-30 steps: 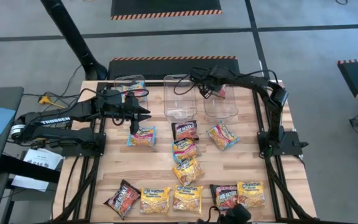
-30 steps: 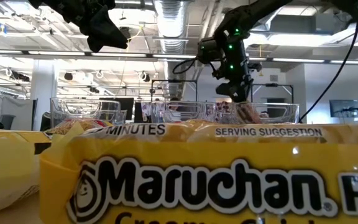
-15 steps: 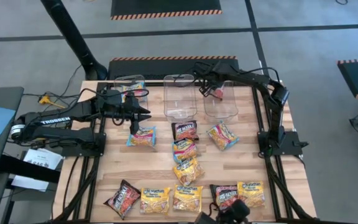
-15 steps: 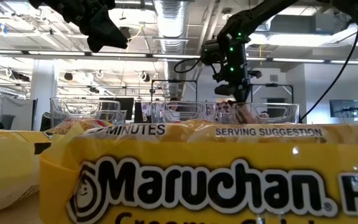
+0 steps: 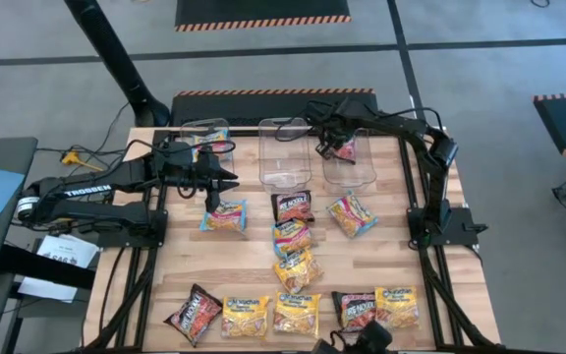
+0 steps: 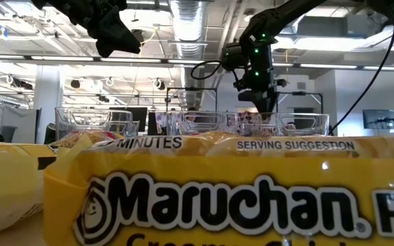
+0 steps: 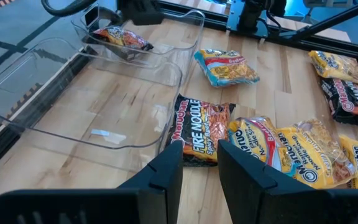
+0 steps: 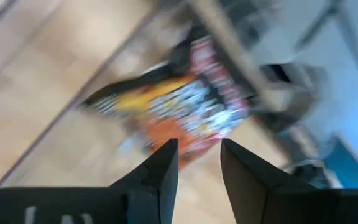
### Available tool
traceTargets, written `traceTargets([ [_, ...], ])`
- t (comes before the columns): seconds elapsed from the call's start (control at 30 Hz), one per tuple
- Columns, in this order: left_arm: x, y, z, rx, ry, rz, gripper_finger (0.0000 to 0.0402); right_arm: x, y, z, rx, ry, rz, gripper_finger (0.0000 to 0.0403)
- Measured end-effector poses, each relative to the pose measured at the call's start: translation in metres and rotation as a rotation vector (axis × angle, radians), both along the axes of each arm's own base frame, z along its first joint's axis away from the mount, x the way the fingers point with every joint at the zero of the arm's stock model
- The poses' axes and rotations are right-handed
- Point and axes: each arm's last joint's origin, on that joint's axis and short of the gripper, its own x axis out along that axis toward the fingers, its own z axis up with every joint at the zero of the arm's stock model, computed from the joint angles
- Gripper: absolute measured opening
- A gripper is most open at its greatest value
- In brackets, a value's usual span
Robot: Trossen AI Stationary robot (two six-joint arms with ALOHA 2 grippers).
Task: Sort Maruchan noodles
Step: Put the black noodle pack into the right transparent bin
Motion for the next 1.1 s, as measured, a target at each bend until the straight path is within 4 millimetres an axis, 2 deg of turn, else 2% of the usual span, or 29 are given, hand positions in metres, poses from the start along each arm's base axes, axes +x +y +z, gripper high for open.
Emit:
traceTargets([
  [0.2, 0.0, 0.0, 0.0, -0.017, -0.004, 0.007, 0.0089, 0.0, -0.002, -0.006, 0.178, -0.063, 0.095, 0.0141],
  [0.53, 0.0, 0.0, 0.0, -0.025, -0.006, 0.011, 0.0089, -0.017, -0.027, -0.006, 0.144, -0.079, 0.025, 0.0167],
  [0.83, 0.0, 0.0, 0.0, -0.025, -0.007, 0.011, 0.0089, -0.03, -0.039, -0.022, 0.205, -0.135, -0.034, 0.0222],
  [1.1, 0.0, 0.0, 0.0, -0.025, -0.007, 0.011, 0.0089, -0.031, -0.04, -0.036, 0.189, -0.168, -0.036, 0.0226],
])
